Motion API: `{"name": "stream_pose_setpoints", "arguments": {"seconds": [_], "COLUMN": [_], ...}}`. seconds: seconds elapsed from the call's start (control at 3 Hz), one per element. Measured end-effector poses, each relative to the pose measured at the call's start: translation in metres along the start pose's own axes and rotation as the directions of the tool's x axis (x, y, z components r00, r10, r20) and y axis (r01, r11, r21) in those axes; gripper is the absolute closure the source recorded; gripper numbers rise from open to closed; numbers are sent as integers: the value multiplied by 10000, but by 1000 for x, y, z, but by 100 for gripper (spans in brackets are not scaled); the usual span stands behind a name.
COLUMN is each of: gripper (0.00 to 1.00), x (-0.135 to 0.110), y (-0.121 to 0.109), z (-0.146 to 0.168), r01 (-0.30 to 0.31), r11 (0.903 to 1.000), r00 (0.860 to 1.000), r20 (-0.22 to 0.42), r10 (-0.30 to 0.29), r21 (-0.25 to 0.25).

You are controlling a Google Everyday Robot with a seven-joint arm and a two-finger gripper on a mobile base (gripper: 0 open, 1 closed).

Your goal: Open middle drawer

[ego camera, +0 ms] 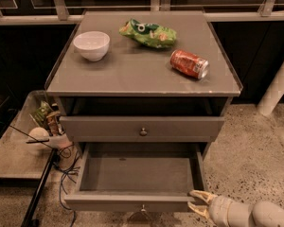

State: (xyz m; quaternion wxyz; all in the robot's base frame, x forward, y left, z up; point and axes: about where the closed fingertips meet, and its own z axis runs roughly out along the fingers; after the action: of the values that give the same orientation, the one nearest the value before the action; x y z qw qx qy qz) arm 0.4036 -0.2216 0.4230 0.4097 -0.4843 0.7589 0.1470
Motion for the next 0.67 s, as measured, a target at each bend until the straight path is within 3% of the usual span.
{"name": "stream_pose_setpoints", "arguments": {"seconds": [0.33,0.67], "gripper": [82,59], "x": [0,0], "y": [0,0], "z": [0,0], "r01": [0,0], "r11": [10000,10000], "r00": [10000,10000], "r20": [0,0], "r10": [0,0], "r21": [0,0]}}
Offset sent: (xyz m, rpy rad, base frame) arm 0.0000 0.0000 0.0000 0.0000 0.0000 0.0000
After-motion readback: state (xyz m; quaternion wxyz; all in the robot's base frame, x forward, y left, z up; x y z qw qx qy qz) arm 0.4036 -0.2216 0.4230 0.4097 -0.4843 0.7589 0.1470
